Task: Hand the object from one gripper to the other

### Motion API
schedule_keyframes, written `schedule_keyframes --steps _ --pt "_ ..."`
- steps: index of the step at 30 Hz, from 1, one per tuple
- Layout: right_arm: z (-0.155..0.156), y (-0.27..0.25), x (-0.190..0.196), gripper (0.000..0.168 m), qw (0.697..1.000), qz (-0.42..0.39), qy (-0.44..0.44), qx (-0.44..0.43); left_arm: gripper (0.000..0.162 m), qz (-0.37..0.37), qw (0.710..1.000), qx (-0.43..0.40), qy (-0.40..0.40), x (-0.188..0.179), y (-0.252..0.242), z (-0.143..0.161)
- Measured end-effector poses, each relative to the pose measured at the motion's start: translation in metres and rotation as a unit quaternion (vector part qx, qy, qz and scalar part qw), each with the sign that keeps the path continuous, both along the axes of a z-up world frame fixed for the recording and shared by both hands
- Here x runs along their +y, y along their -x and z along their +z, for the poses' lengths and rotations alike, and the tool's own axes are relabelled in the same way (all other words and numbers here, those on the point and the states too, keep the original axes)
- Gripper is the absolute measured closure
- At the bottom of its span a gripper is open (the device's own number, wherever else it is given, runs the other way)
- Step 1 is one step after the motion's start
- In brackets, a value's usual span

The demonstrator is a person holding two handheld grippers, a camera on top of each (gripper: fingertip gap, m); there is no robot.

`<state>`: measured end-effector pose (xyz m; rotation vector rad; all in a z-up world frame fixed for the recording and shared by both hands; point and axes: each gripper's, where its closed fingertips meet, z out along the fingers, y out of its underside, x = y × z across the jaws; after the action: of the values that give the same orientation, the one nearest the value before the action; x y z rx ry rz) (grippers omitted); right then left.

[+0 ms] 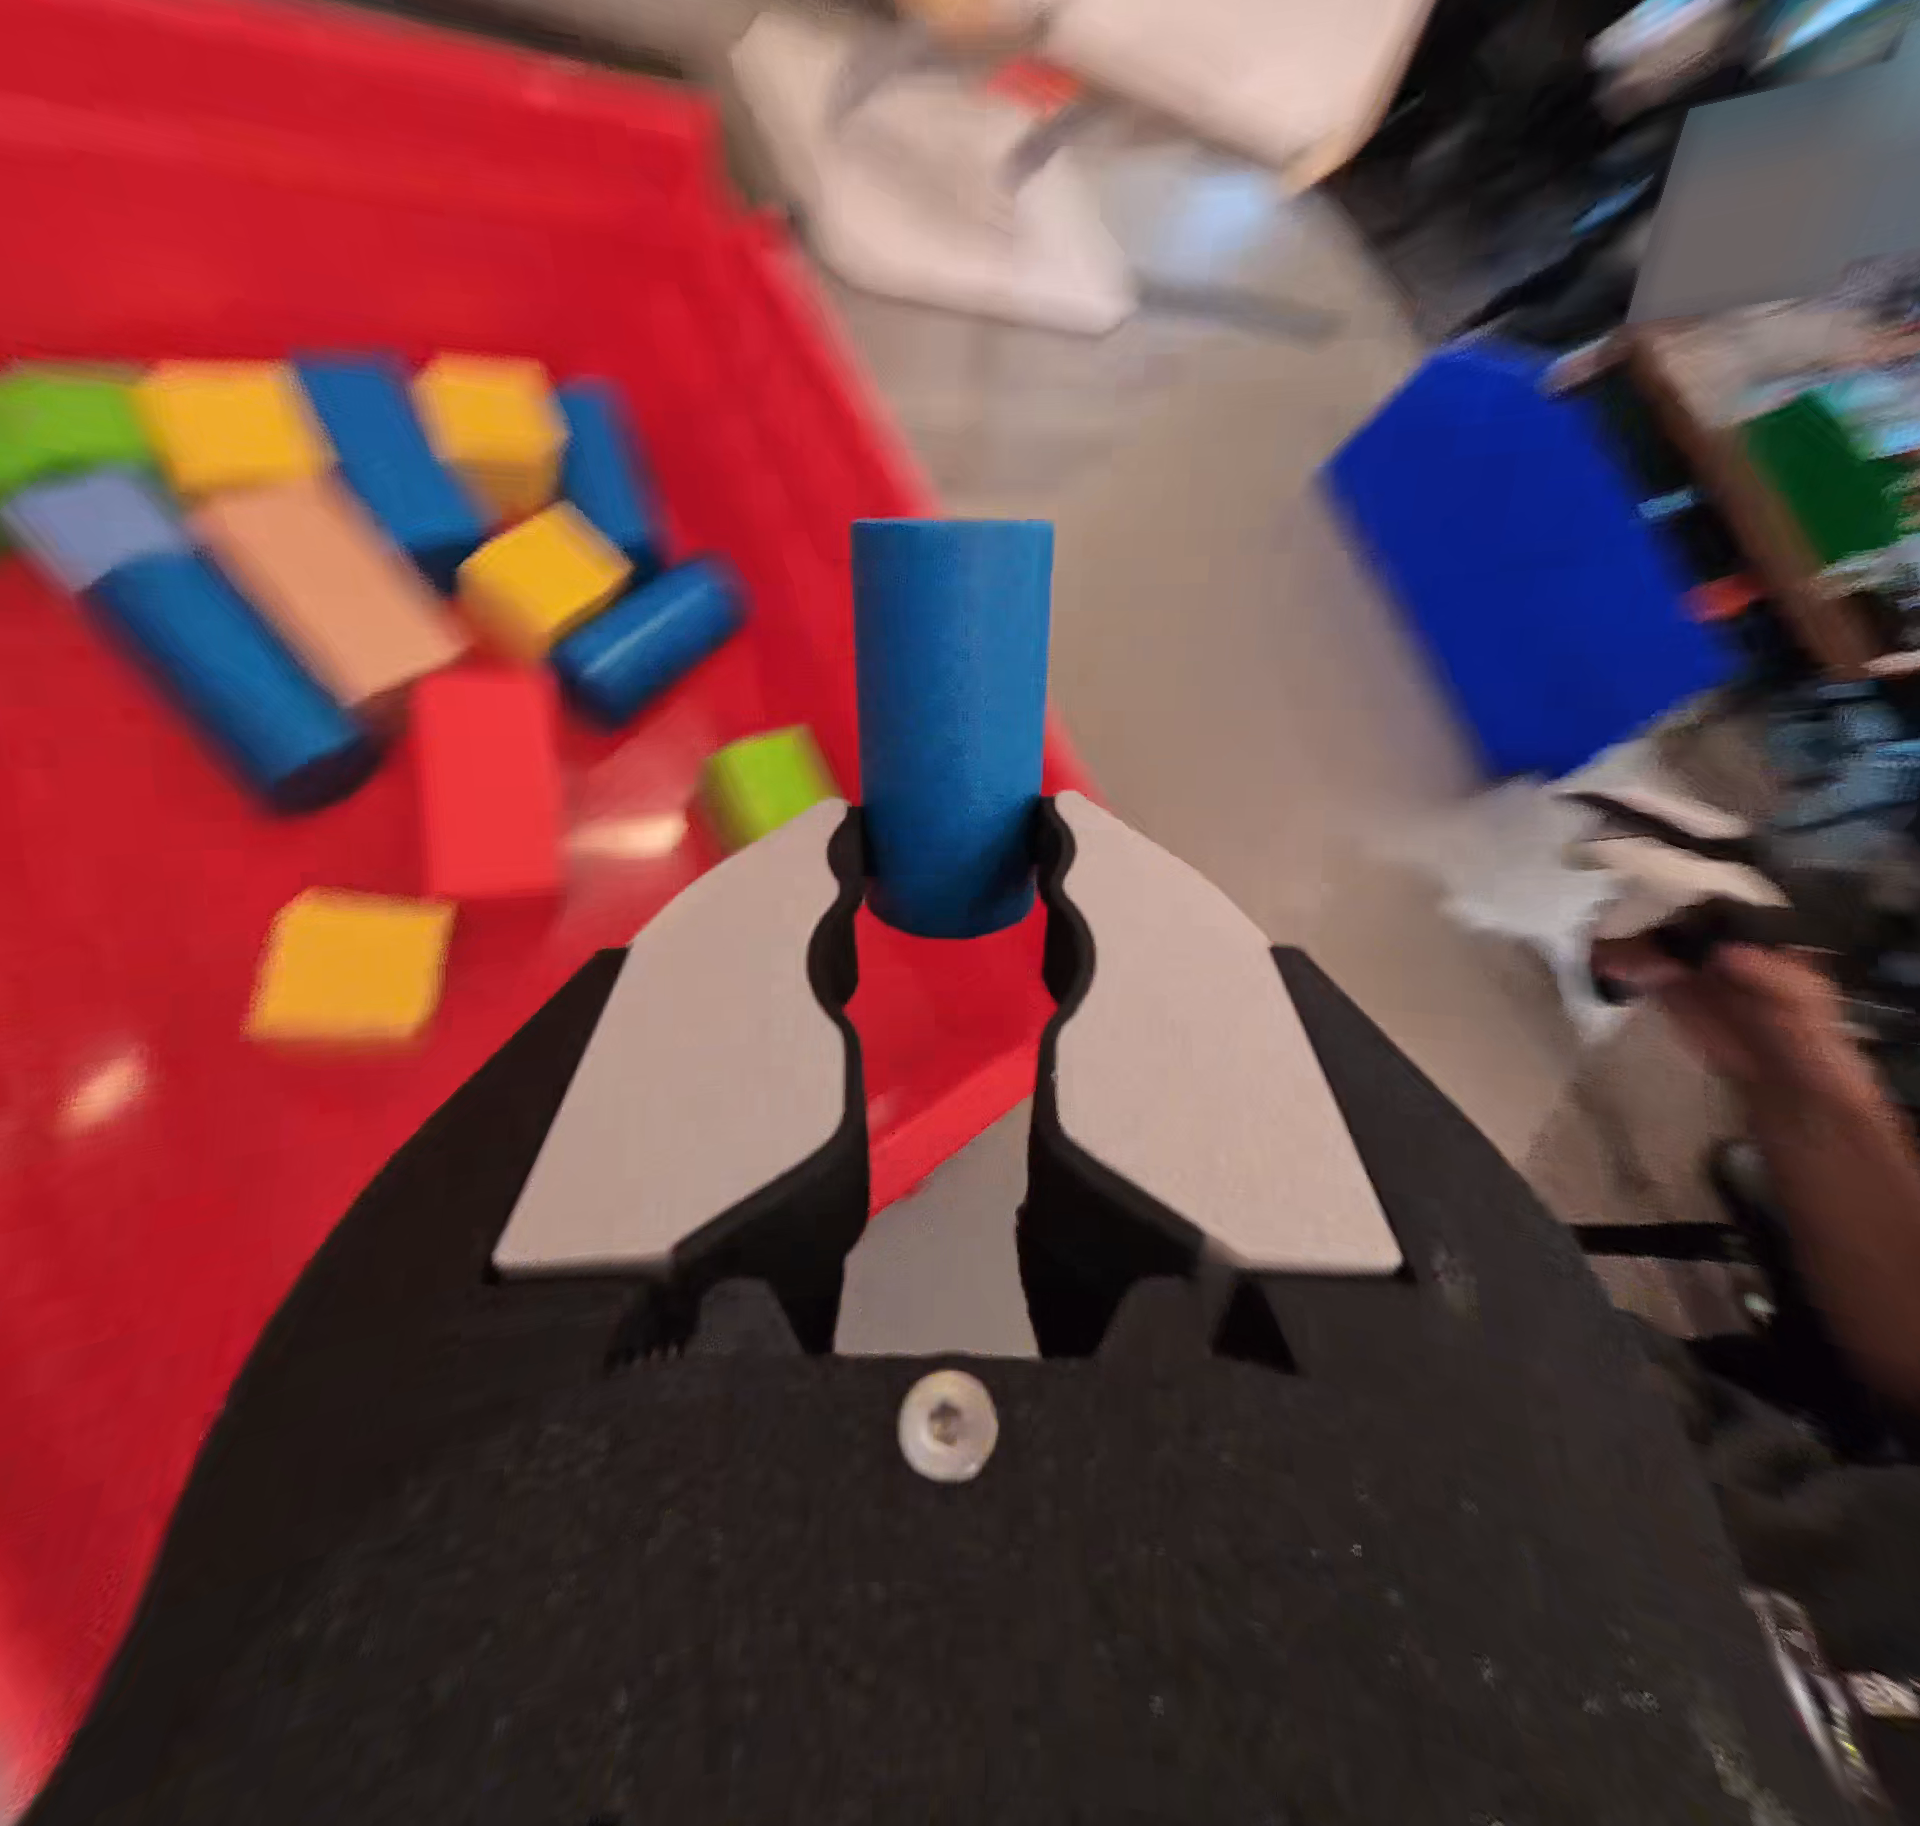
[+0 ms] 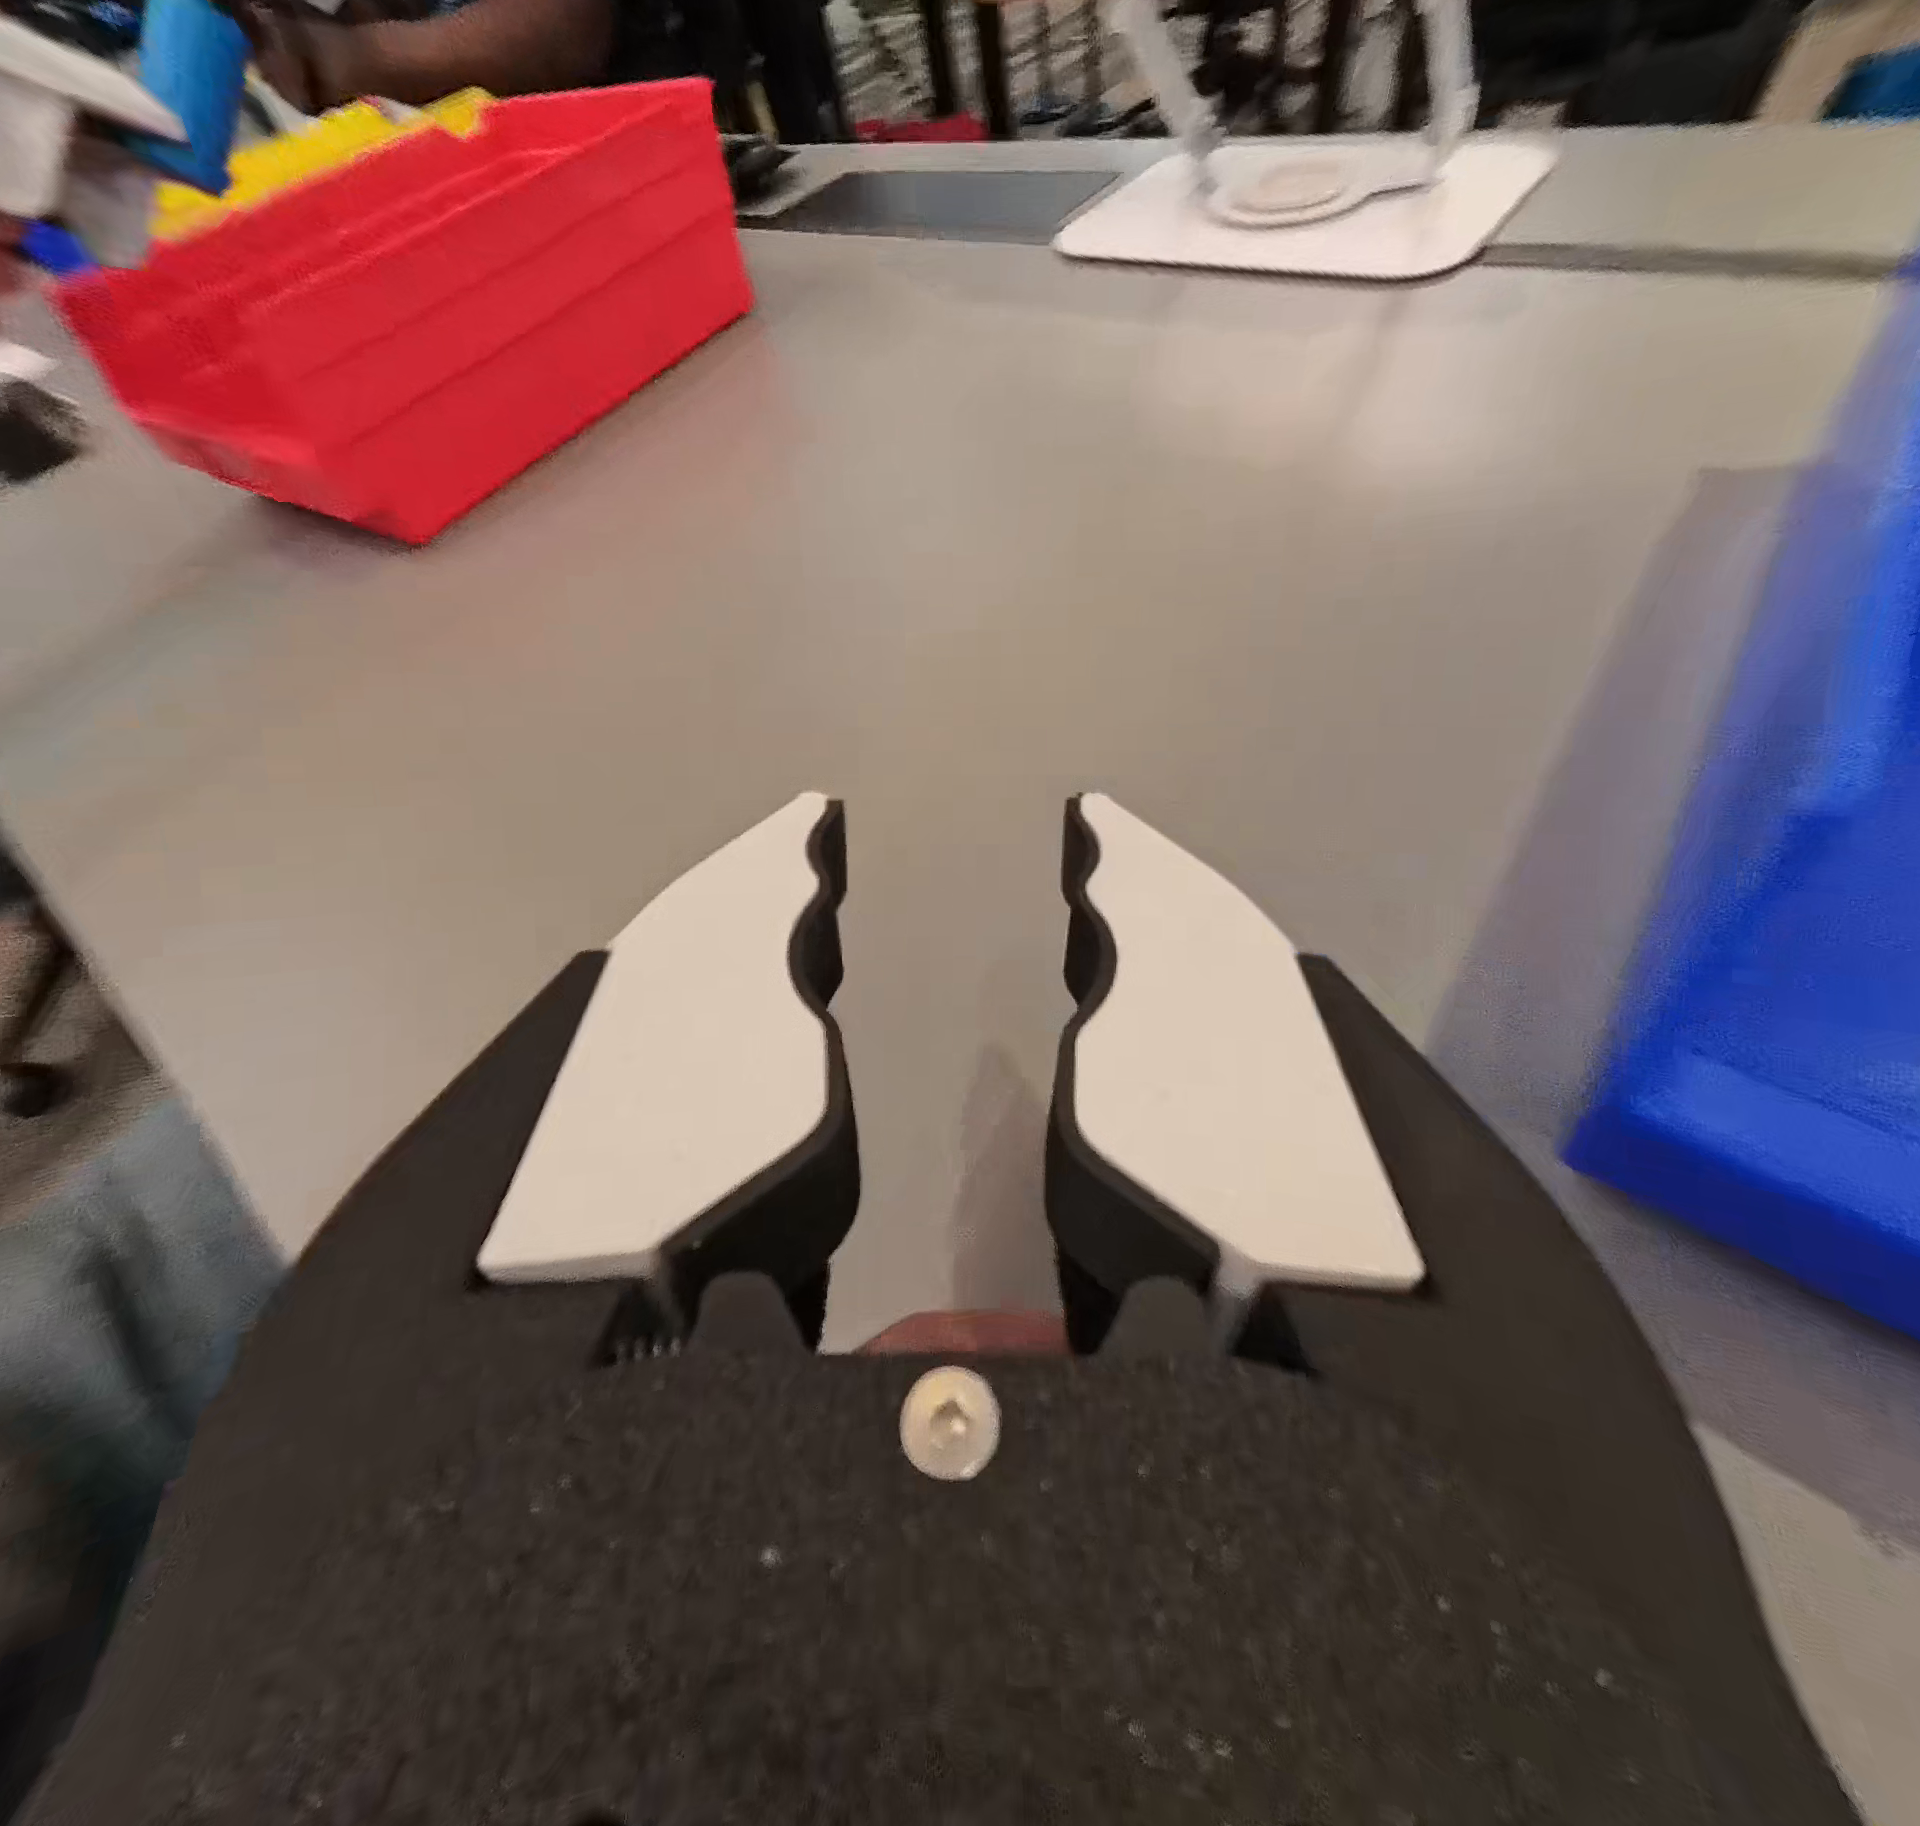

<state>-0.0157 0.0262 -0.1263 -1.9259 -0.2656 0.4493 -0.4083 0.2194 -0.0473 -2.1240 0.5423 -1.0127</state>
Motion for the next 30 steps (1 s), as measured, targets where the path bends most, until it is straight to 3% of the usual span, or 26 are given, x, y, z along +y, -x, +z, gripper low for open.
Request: schedule_keyframes --steps 4,7,11,16,20,30 --pt "0.035 0.036 0.012 0.127 0.989 0.092 0.021 0.112 0.131 -0.131 0.98 -0.098 -0.116 -0.038 -0.081 0.061" --pt "0.077 0.064 0.024 0.127 0.963 0.194 0.029 0.186 0.131 -0.216 0.951 -0.143 -0.166 -0.067 -0.151 0.085" --pt "0.139 0.085 0.053 0.121 0.928 0.292 -0.016 0.232 0.131 -0.281 0.921 -0.215 -0.163 -0.085 -0.227 0.095" --pt "0.181 0.09 0.097 0.119 0.914 0.326 -0.085 0.225 0.131 -0.31 0.901 -0.275 -0.127 -0.093 -0.287 0.088" --pt "0.181 0.092 0.115 0.122 0.907 0.356 -0.049 0.22 0.131 -0.323 0.899 -0.27 -0.118 -0.097 -0.308 0.082" --pt "0.178 0.088 0.113 0.137 0.893 0.374 -0.053 0.246 0.131 -0.349 0.901 -0.232 -0.112 -0.101 -0.328 0.075"
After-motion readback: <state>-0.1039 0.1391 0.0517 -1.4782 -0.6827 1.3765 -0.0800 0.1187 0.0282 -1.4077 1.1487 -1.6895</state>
